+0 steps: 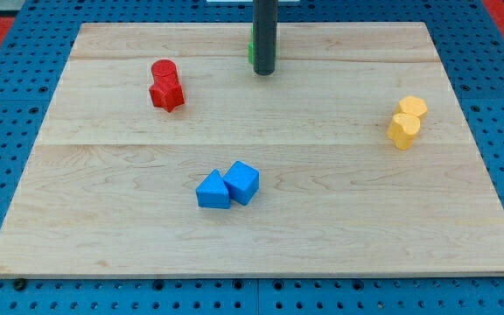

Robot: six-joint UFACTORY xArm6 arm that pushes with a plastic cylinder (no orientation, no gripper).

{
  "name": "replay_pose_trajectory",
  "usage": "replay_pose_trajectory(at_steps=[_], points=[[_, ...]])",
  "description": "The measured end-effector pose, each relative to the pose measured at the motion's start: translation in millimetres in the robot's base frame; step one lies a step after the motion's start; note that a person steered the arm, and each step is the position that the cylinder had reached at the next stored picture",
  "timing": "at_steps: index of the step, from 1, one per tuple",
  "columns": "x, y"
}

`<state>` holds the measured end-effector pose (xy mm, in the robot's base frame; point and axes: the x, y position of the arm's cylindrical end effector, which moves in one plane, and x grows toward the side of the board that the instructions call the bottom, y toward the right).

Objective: Move the yellow hexagon above the yellow heart

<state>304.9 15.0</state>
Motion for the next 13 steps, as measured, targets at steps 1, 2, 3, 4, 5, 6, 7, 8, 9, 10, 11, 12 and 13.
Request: replay_pose_trajectory(at_steps=[1,2,3,4,5,6,7,8,9,10,11,12,13], points=[[22.7,-2.9],[50.3,-5.8],[51.4,4.3],[38.6,50.9],[26.8,98.7],[30.9,150.7],[51.4,192.8],[74.5,229.5],[98.0,242.3],[129.2,237.8],[136.7,216.0],[134.7,201.3],[116.2,198.9]])
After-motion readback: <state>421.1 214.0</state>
